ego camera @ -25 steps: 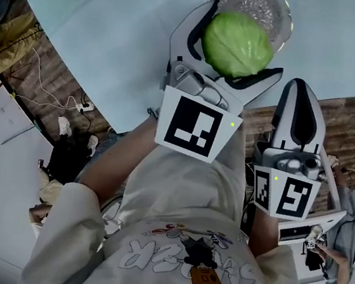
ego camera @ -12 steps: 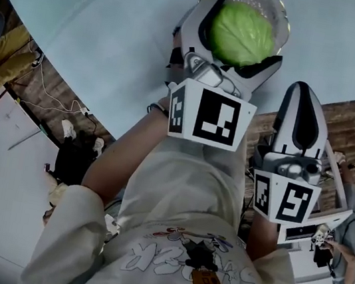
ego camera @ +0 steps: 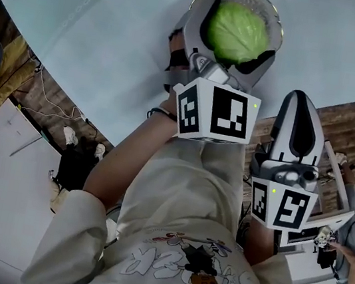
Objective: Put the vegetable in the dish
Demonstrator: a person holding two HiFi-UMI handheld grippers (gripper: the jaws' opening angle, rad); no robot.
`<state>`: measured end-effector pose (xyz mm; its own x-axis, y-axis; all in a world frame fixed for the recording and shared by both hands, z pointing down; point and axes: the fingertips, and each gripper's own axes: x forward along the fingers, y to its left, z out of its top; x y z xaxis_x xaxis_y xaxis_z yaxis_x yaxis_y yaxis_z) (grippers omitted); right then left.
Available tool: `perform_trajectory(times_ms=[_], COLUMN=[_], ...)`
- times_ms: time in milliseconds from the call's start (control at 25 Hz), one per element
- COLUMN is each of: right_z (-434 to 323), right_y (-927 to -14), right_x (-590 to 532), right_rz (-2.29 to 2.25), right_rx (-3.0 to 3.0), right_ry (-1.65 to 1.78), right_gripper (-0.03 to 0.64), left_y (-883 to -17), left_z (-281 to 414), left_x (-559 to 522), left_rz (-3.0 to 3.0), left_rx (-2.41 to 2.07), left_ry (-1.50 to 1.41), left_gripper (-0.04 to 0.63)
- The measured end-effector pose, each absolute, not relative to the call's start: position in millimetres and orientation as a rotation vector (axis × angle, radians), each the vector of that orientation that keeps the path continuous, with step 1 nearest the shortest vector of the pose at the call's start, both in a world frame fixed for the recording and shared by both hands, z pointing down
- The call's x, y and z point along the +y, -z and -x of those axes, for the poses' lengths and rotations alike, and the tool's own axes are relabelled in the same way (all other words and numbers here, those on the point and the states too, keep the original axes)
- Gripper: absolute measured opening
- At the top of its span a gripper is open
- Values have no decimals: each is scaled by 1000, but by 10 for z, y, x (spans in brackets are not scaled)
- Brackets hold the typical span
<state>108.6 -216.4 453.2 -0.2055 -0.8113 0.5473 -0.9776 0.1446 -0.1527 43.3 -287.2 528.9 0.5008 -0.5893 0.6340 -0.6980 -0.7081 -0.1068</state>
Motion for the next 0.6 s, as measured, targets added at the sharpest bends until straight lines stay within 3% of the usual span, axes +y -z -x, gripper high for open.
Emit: perform_trajectory(times_ms=[240, 600], right_z=[-1083, -1058], right_y=[-4531, -4359], right_x=[-2191, -2091], right_rz=[-1727, -1733], right_rx=[-2093, -2105], right_ry=[-692, -664], right_gripper=[29, 29], left_y=[-5416, -5148], left_z=[-442, -417], left_x=[-2917, -2863], left_rz=[-2562, -2591], left_rx=[-1071, -1090], left_ry=[-1109, -995], left_gripper=[548, 548])
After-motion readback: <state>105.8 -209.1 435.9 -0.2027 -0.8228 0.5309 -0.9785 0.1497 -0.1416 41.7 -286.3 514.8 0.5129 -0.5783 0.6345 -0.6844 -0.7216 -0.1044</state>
